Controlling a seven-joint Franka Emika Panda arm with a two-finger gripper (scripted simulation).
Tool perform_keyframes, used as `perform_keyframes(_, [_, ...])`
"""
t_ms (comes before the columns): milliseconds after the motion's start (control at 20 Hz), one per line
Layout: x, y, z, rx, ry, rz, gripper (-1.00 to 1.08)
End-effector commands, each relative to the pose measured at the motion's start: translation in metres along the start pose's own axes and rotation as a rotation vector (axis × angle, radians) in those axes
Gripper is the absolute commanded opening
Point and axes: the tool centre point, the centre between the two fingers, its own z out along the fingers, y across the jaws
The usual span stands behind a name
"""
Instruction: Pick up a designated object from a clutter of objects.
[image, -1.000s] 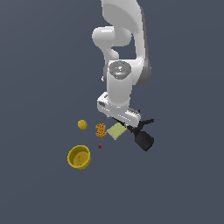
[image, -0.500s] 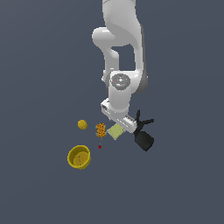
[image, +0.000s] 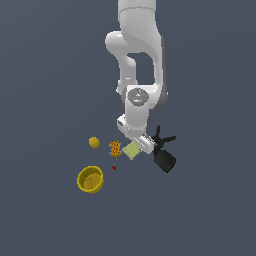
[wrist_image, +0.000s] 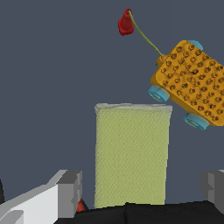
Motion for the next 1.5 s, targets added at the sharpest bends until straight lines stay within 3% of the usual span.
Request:
perform_keyframes(0, [0.0, 0.0, 0.0, 0.0, 0.0, 0.0, 1.0])
perform_keyframes(950, [0.0, 0.001, 0.051, 0.001, 0.001, 0.005, 1.0])
perform_keyframes(1000, [0.0, 0.001, 0.051, 0.001, 0.001, 0.005, -1.0])
perform_keyframes(1450, [0.0, 0.001, 0.051, 0.001, 0.001, 0.005, -1.0])
